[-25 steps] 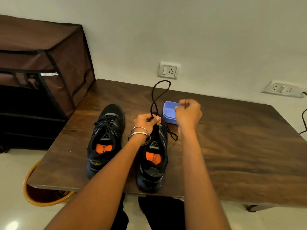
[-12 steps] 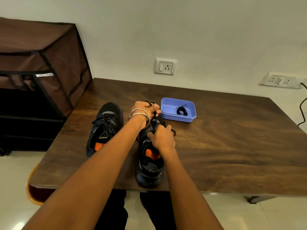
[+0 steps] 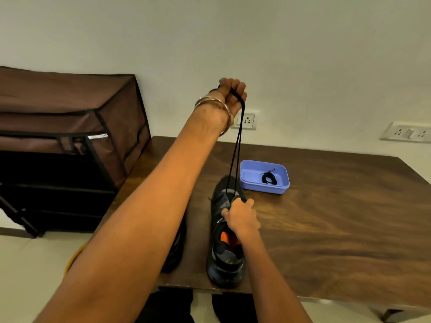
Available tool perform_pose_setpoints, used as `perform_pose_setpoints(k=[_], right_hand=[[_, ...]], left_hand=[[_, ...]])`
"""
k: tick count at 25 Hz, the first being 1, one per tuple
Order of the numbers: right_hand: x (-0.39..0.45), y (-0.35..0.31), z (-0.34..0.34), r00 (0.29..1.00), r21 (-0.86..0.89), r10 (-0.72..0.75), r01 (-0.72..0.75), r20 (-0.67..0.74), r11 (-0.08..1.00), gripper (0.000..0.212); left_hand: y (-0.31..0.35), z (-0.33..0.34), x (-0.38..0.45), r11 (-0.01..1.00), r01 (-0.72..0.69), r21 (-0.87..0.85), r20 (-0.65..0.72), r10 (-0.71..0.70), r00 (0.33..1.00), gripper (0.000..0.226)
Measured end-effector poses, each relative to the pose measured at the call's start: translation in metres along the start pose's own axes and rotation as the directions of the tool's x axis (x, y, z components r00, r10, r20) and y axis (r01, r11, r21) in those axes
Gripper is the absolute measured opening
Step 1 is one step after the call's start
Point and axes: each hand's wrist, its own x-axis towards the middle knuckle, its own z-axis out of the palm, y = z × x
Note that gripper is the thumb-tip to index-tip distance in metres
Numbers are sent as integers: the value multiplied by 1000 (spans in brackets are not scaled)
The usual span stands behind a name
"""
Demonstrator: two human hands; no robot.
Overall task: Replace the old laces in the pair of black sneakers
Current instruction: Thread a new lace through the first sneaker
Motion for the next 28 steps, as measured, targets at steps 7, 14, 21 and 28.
perform_pose_setpoints(k=[7, 14, 21, 28], right_hand=[[14, 16, -5, 995, 152, -90, 94, -32, 984, 41], [29, 27, -24, 1000, 356, -28, 24, 5, 934, 40], [30, 27, -26, 999, 324, -51, 53, -14, 945, 34], [33, 29, -26, 991, 230, -113, 127, -74, 965, 33]], left_hand=[[12, -28, 9, 994, -101, -33, -51, 99, 994, 24], [-50, -176, 31, 162, 371, 914, -390, 98, 916, 25], [-110, -165, 25, -567, -215, 795, 310, 76, 948, 29], [-133, -175, 40, -630, -188, 753, 180, -77, 981, 28]])
